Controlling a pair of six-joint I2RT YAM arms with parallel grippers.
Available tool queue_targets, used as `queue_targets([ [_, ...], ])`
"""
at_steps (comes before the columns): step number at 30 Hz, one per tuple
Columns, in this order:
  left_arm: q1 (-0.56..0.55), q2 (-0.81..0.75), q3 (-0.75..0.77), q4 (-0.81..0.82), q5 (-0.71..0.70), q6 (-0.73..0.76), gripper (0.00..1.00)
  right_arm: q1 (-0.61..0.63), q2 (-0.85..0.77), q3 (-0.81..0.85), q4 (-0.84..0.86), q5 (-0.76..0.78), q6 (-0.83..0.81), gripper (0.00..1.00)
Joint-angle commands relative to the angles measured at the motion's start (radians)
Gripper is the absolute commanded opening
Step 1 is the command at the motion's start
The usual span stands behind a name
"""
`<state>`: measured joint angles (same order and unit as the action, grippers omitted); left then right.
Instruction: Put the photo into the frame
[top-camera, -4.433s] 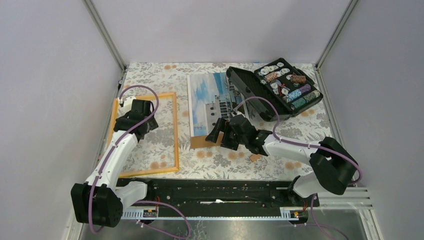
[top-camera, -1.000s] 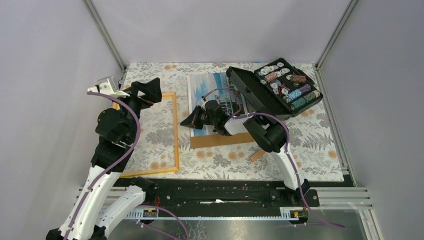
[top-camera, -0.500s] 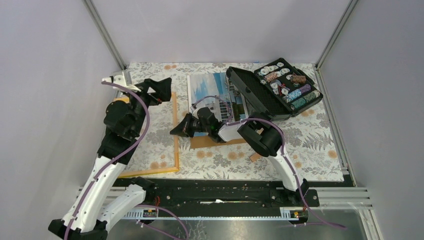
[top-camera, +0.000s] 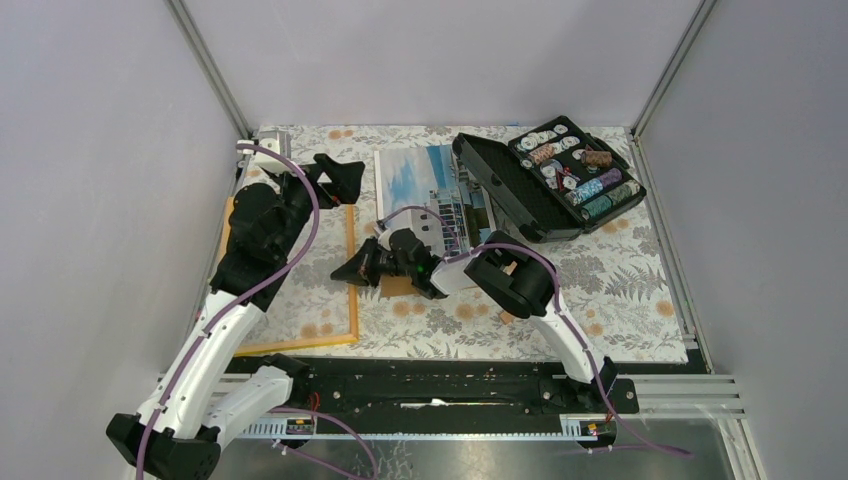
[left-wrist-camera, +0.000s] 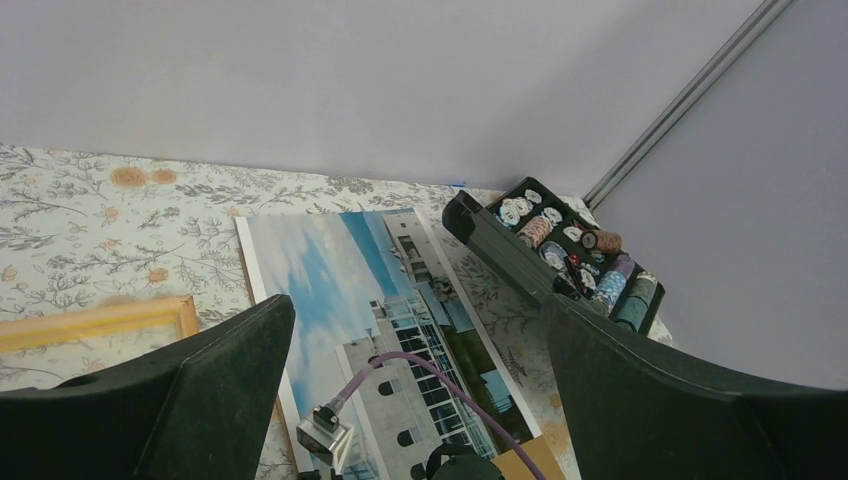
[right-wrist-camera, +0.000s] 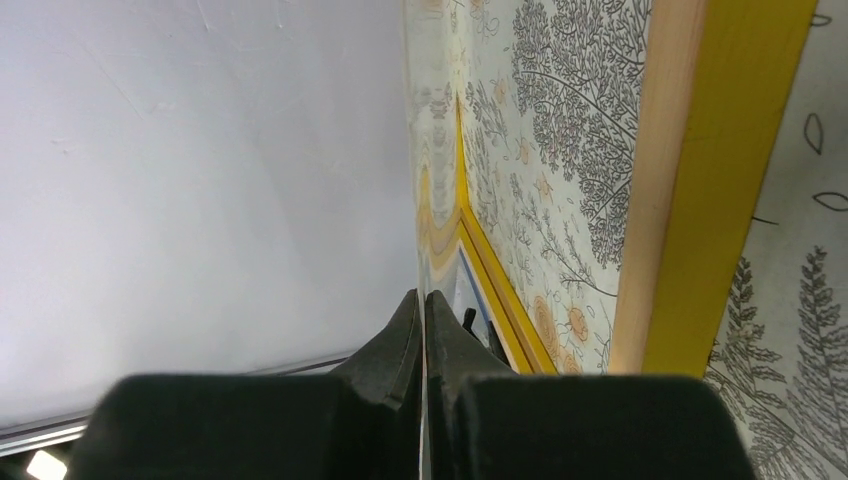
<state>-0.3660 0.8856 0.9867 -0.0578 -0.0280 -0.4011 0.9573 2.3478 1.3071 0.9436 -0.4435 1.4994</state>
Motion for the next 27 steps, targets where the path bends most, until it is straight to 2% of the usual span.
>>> queue_targets([
  [1,0.006,-0.008,0.04,0.039,0.023,-0.013,0.99,0.009,-0.027,-0.011,0.119,0.031,0.058,0.0],
  [9,0.02,0.005,0.036,0.044,0.071,-0.044,0.99,0.011,0.019,-0.025,0.25,0.045,0.154,0.0],
  [17,0.033,0.004,0.034,0.047,0.086,-0.058,0.99,0.014,0.047,0.018,0.223,0.037,0.148,0.0],
  [22,0.033,0.008,0.033,0.049,0.096,-0.066,0.99,0.015,0.019,-0.026,0.187,0.048,0.088,0.0],
  [27,0.035,0.01,0.033,0.05,0.1,-0.068,0.99,0.015,-0.039,-0.018,-0.007,0.051,-0.083,0.27],
])
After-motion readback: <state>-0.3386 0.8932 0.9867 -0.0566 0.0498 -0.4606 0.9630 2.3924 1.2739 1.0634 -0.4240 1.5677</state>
